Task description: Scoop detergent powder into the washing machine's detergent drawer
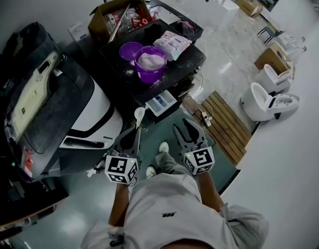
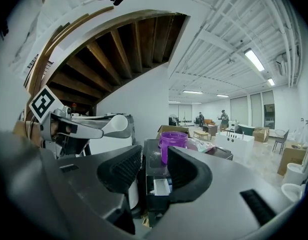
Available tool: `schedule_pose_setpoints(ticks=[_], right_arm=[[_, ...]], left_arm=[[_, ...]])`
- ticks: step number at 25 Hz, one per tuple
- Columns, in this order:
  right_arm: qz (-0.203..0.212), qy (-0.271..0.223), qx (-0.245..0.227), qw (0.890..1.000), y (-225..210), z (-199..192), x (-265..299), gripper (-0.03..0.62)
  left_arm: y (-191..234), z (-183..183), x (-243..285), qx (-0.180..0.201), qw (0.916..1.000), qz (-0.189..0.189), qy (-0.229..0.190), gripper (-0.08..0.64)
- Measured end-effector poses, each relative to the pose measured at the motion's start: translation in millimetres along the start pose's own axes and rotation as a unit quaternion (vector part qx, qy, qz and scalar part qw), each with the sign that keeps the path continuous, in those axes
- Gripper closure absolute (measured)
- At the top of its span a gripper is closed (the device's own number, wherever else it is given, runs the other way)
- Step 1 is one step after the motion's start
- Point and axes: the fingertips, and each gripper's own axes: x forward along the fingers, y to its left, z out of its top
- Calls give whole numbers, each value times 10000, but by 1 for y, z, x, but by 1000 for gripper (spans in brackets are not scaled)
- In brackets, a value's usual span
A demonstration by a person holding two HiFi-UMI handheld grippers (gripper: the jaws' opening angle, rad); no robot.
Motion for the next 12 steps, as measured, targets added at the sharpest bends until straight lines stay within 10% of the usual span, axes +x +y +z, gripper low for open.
schedule_pose_setpoints(ticks=[12], right_arm=[[452, 76, 6, 9989, -52, 12, 63, 433]], left_arm=[[22, 19, 66, -25, 9991, 378, 164, 543]])
